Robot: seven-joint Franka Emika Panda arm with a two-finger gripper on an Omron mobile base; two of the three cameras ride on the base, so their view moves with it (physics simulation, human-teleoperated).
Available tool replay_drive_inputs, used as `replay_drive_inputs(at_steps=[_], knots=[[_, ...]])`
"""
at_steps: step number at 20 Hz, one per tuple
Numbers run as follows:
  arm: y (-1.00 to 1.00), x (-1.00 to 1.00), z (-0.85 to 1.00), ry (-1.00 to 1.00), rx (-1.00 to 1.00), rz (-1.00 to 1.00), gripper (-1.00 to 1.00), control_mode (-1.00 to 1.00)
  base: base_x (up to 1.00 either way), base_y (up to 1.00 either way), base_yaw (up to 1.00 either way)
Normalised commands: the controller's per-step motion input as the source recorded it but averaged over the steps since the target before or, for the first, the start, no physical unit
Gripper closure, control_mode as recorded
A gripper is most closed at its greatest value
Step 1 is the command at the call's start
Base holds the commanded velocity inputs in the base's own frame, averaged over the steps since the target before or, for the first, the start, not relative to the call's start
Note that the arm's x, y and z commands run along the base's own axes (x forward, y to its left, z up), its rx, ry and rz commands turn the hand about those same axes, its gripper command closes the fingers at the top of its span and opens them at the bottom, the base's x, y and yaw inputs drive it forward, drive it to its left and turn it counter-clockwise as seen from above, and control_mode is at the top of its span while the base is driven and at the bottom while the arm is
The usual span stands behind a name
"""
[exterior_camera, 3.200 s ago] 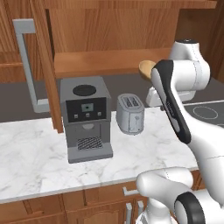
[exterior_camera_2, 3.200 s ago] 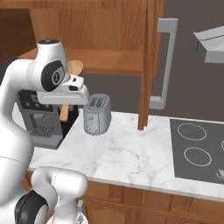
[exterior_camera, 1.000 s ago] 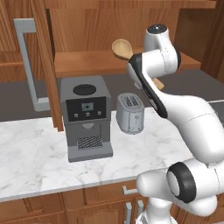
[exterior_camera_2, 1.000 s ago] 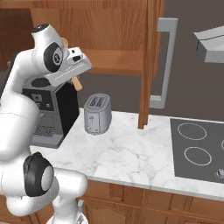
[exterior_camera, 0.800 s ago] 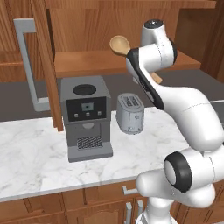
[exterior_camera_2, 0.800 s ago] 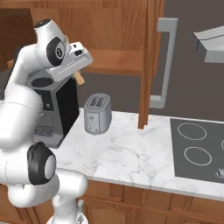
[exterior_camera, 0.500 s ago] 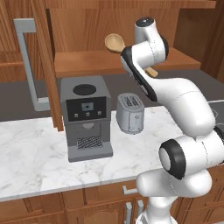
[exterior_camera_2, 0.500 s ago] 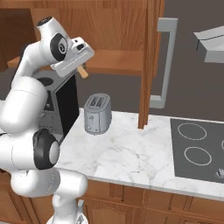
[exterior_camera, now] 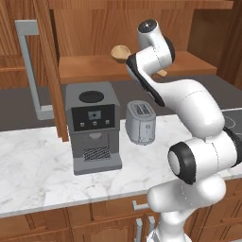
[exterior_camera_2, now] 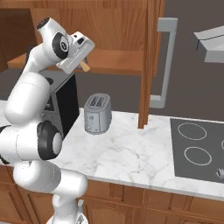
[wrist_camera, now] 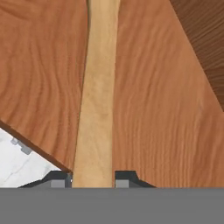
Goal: Organize the utensils by type. Pick up the wooden spoons from the counter and place them in the open cabinet. Then pick up the metallic utensils from the counter and place them in the open drawer.
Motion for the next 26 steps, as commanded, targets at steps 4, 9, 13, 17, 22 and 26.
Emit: replay_drive_inputs(at_steps=[4,9,13,17,22,26], knots=[[0.06,0.52,0.00,-0.10,-0.12,0.11,1.00,-1.00,0.00,0.00,0.00],[0.13,0.50,0.00,-0.13,-0.11,0.09,1.00,-1.00,0.00,0.00,0.00],[0.14,0.48,0.00,-0.20,-0.13,0.11,1.00,-1.00,0.00,0.00,0.00],[0.12,0.20,0.00,-0.17,-0.14,0.11,1.00,-1.00,0.00,0.00,0.00],[0.01,0.20,-0.09,-0.03,-0.04,0.08,1.00,-1.00,0.00,0.00,0.00],[-0.11,0.00,-0.13,-0.05,0.00,0.08,1.00,-1.00,0.00,0.00,0.00]])
